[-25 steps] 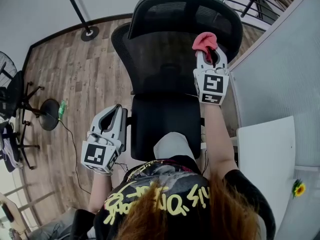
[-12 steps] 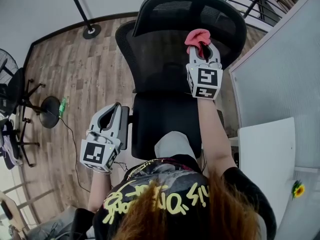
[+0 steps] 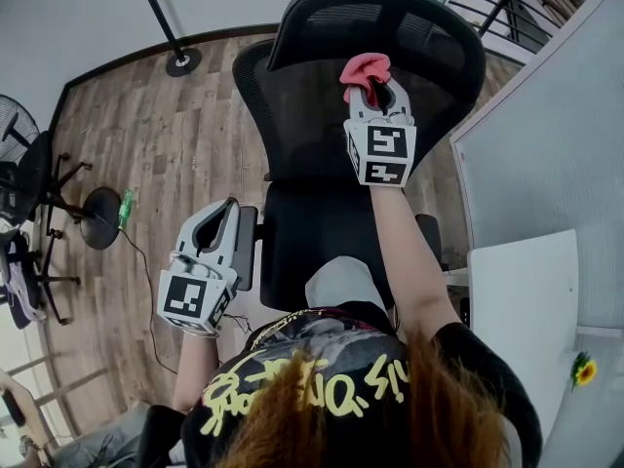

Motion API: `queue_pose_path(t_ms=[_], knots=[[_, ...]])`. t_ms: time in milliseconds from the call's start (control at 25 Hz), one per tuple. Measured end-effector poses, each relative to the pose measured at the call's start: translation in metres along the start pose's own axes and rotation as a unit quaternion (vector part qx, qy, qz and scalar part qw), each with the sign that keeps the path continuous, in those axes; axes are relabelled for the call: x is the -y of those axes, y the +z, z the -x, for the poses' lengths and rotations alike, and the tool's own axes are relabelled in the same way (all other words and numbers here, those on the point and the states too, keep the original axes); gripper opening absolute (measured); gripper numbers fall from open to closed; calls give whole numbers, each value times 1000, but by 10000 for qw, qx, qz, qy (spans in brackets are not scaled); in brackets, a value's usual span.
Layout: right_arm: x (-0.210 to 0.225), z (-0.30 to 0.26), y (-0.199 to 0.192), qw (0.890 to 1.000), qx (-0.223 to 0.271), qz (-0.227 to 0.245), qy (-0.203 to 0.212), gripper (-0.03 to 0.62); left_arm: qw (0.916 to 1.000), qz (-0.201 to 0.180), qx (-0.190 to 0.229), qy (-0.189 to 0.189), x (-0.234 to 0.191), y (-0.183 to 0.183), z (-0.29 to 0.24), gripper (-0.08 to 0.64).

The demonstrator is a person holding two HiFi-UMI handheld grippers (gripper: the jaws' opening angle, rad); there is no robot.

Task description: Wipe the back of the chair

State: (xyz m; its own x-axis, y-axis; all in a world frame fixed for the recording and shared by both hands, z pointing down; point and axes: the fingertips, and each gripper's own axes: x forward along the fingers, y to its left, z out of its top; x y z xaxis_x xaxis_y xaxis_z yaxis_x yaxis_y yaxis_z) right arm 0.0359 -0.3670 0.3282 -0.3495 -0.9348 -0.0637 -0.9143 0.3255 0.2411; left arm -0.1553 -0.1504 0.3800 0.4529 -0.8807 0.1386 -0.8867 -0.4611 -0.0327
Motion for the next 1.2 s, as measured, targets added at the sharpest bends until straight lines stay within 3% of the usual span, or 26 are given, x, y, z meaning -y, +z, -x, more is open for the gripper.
queue_pose_path(t_ms=[1200], knots=[[-80, -23, 12, 9949, 0, -715, 707, 61, 9995, 23, 39, 311, -11, -1, 22, -6]])
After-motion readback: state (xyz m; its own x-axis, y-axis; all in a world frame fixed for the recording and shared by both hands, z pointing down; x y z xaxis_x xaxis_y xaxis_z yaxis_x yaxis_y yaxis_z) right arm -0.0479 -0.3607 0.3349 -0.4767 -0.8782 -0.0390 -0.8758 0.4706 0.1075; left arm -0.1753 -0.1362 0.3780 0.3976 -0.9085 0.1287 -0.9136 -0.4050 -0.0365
